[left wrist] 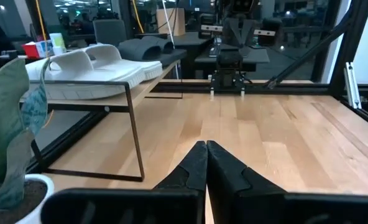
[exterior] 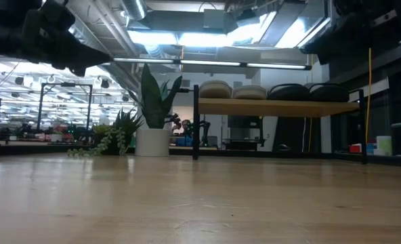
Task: Pick and place slides into the shelf
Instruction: Return to Home Position
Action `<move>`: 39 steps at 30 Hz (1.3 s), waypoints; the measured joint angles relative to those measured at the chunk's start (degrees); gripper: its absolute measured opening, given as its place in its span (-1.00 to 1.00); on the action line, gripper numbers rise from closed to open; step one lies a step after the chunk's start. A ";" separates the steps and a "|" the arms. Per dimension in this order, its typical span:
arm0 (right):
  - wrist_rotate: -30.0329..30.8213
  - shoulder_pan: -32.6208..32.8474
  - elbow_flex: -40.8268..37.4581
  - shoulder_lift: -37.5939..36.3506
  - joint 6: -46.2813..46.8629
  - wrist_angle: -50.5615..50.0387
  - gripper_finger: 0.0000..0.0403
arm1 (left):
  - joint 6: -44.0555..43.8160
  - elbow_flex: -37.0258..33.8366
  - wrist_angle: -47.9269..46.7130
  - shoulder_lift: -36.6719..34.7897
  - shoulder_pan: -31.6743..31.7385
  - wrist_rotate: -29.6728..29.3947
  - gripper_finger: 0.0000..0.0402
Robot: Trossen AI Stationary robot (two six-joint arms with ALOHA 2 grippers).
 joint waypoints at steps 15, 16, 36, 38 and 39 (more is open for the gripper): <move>-7.13 -8.25 -2.63 -12.59 0.00 -3.82 -1.00 | -1.21 -4.23 0.00 -4.48 -5.04 -1.26 -1.00; -7.13 -8.56 -2.63 -13.61 0.12 -5.23 -1.00 | -1.15 -4.23 0.00 -4.48 -5.50 -1.63 -1.00; -7.10 -8.99 -12.57 -20.57 2.92 1.38 -1.00 | 0.08 -6.43 1.98 -4.44 -9.33 -5.77 -1.00; -7.10 -8.99 -13.28 -20.57 2.90 1.68 -1.00 | 0.04 -6.43 1.67 -4.44 -9.33 -5.77 -1.00; -7.10 -8.99 -13.68 -20.57 2.86 2.29 -1.00 | 0.05 -6.43 1.35 -4.44 -9.33 -5.77 -1.00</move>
